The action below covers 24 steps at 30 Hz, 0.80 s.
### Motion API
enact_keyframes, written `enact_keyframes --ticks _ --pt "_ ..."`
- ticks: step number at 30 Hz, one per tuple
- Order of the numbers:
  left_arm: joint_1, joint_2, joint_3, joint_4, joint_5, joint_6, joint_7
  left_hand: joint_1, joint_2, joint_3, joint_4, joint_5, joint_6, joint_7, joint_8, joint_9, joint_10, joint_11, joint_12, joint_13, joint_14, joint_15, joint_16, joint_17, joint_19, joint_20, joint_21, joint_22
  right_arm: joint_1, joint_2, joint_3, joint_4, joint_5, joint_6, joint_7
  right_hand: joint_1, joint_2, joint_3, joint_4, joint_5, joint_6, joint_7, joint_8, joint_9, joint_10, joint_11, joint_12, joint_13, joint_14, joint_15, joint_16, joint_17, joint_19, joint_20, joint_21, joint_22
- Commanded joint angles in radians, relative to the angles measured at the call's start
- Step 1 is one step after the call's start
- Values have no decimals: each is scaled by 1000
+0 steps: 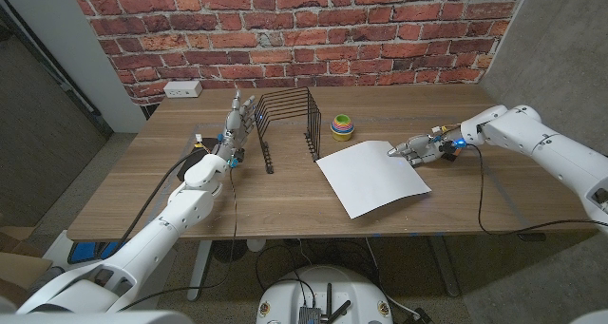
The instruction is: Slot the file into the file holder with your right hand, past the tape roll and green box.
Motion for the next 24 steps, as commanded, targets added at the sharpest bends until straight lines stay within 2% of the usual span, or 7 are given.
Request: enact_keyframes --ticks 1,16,24 --pt "0 0 0 0 0 0 0 -1 7 6 -1 9 2 -5 2 4 -1 -8 2 5 7 -4 6 2 7 -2 2 4 -23 -14 19 -29 24 -2 -31 18 6 -3 2 -5 25 -1 14 1 66 -45 5 1 25 -11 0 9 16 -1 12 4" --pt "0 0 0 0 0 0 0 -1 7 6 -1 10 2 -5 2 4 0 -9 2 5 7 -3 6 2 7 -2 2 4 -27 -27 36 -21 52 -1 -18 23 27 -6 12 -14 32 3 22 -8 89 -46 -11 -9 38 -9 -20 18 19 -2 27 6" --pt "0 0 0 0 0 0 0 -1 7 6 -1 10 2 -5 2 4 0 -7 3 5 6 -3 6 2 8 -2 2 4 -46 -40 58 -33 79 -1 -28 54 47 4 2 -25 49 5 33 -18 115 -46 -25 -23 57 -11 -30 26 28 -1 43 6"
